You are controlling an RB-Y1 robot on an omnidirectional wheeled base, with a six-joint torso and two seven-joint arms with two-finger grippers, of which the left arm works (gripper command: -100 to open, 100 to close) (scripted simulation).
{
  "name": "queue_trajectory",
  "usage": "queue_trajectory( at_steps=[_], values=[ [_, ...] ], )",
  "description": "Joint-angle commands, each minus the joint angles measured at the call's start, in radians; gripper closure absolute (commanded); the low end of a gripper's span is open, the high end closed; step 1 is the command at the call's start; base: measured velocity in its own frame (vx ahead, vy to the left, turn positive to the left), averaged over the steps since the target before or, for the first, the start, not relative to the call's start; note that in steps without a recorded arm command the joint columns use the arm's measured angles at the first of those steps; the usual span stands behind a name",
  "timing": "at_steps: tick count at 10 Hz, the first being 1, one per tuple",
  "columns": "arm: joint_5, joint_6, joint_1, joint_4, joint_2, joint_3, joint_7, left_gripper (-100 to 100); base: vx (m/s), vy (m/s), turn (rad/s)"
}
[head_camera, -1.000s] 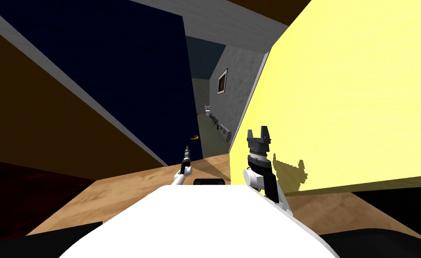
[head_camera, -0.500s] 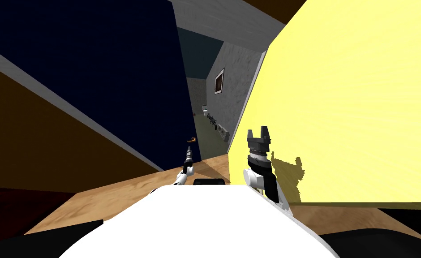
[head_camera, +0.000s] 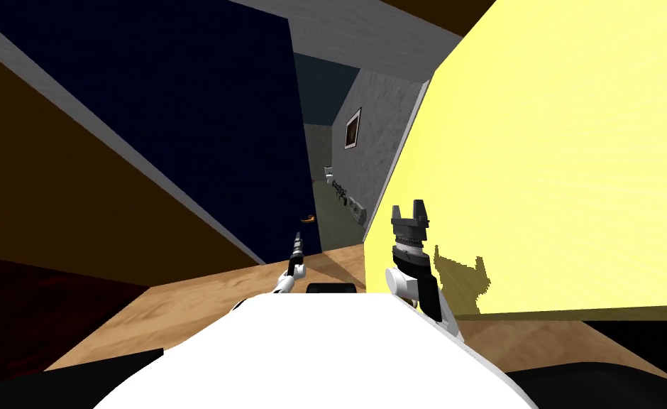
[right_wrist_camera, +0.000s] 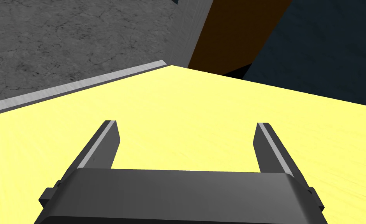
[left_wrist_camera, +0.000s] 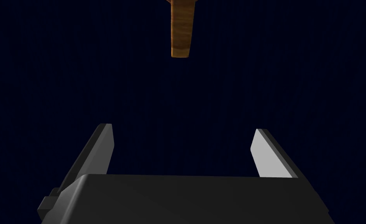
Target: Pull the door open
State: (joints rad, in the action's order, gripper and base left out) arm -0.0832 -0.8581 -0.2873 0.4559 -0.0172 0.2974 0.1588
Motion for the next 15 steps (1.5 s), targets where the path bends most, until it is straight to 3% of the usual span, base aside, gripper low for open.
queue_trajectory(
  at_steps=[1,3,4,6,7,9,10,11,13,15],
  values=[
    [-0.003,0.003,0.001,-0.011,0.024,-0.003,-0.005,-100,-0.065,0.01,0.19],
    [-0.003,0.003,0.001,-0.011,0.024,-0.003,-0.005,-100,-0.041,-0.016,0.06],
    [-0.007,0.016,0.007,-0.019,0.055,-0.007,-0.013,-100,-0.041,-0.023,0.184],
    [-0.013,0.031,0.013,-0.028,0.089,-0.011,-0.024,-100,-0.044,-0.032,0.122],
    [-0.013,0.031,0.013,-0.014,0.089,-0.011,-0.024,-100,-0.023,-0.016,0.022],
    [-0.013,0.031,0.013,-0.028,0.089,-0.011,-0.024,-100,-0.005,0.002,-0.011],
    [-0.017,0.038,0.016,-0.033,0.114,-0.011,-0.033,-100,-0.008,0.009,-0.023],
    [-0.018,0.029,0.016,-0.029,0.123,-0.005,-0.043,-100,0.015,0.018,-0.241],
    [-0.018,0.029,0.016,-0.032,0.123,-0.005,-0.043,-100,0.025,0.025,-0.042],
    [-0.016,0.016,0.013,-0.022,0.107,0.002,-0.049,-100,0.124,0.011,-0.209]
  ],
)
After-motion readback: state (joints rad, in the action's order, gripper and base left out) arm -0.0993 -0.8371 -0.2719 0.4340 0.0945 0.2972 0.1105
